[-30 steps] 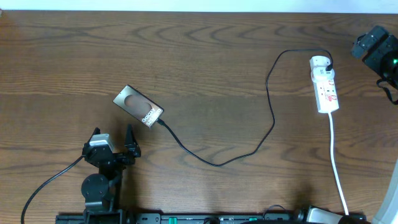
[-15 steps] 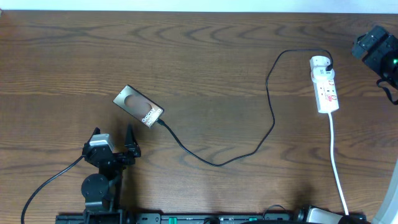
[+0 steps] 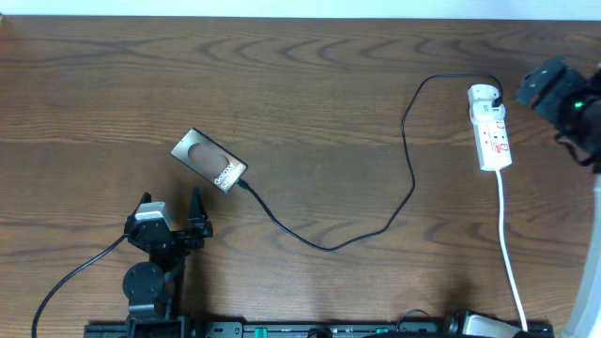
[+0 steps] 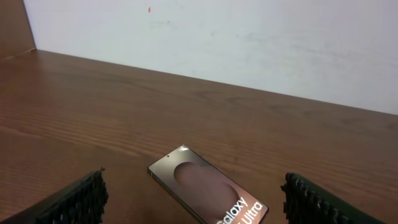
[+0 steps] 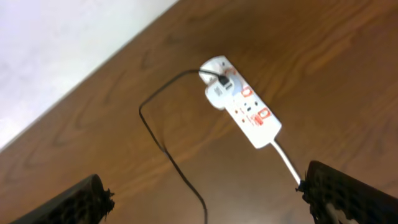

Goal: Plug charger to phone and switch on socket

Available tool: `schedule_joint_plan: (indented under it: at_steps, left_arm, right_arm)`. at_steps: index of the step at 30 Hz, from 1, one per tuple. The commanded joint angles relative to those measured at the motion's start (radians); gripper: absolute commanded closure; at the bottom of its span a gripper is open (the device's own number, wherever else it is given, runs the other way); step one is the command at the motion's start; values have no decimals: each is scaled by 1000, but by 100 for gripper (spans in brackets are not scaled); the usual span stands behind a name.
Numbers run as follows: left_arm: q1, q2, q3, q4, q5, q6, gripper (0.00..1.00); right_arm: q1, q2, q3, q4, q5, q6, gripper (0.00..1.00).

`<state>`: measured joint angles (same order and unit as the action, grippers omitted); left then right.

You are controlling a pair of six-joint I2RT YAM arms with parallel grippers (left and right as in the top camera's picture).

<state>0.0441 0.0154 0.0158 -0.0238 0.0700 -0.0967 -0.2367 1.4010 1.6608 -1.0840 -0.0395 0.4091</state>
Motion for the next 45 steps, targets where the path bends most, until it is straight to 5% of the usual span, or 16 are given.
schedule_joint_plan:
  at_steps: [1,11,19,21,30,35,45]
  left_arm:
    - [3,-10,-11,-42,23,7,12]
    - [3,-10,-11,-42,23,7,12]
    - [3,-10,-11,-42,23,7,12]
    - [3,-10,-11,-42,23,7,12]
    - [3,-10,-11,-42,23,7,12]
    - [3,-10,-11,-42,23,7,12]
    - [3,-10,-11,-42,23,7,12]
  right_arm:
    - [77,-58,-168,127,93,-17,1]
    - [238,-387,-1023,1150,153,-164,1]
    - [238,-752,-1554,1569,71,-288,1]
    - [236,-853,-1651,1590,75,-295,1]
    - [234,-1238,-1654,1003,77,-295,1]
    - [231,-1403,-1655,1012,63,-294,1]
    - [229,-1396,-1655,1012,63,-294,1]
